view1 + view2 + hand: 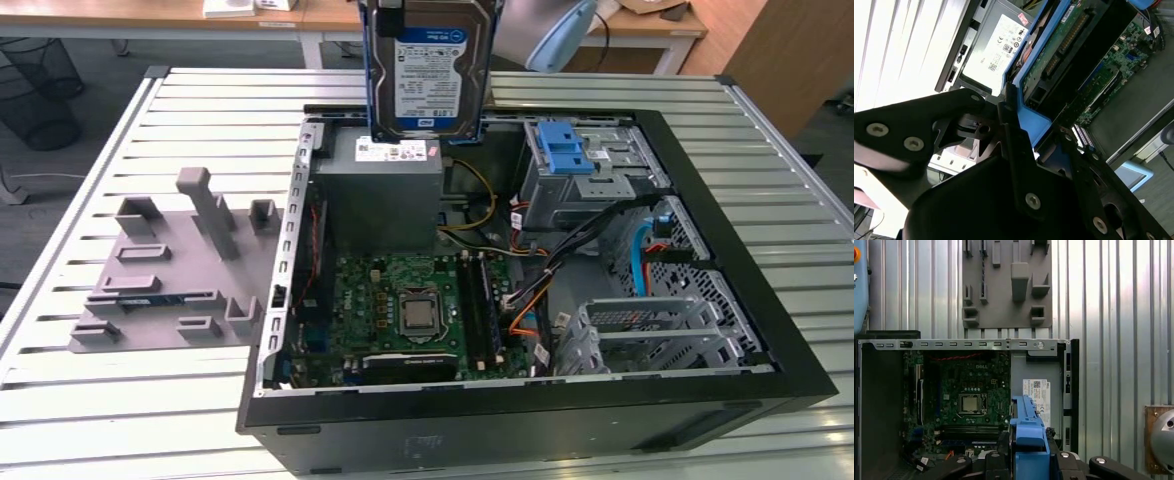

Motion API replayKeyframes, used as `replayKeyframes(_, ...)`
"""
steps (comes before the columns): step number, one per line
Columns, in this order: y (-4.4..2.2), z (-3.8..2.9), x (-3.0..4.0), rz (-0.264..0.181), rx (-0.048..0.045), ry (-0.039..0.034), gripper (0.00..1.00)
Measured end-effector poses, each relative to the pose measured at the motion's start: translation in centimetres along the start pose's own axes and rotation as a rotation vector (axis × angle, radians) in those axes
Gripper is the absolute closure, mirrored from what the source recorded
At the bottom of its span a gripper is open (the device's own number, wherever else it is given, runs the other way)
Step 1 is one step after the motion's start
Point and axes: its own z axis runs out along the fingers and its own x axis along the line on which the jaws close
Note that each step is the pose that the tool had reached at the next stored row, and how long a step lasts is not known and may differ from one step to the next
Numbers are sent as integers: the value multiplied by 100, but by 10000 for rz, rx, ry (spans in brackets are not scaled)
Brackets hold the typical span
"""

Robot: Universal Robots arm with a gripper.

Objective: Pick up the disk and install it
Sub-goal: 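Pick up the disk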

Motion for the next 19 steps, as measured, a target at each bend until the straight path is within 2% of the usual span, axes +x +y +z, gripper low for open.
replayKeyframes(7,-2,1,77,0,2,34,64)
replayKeyframes(19,-5,4,230,2,4,135,64)
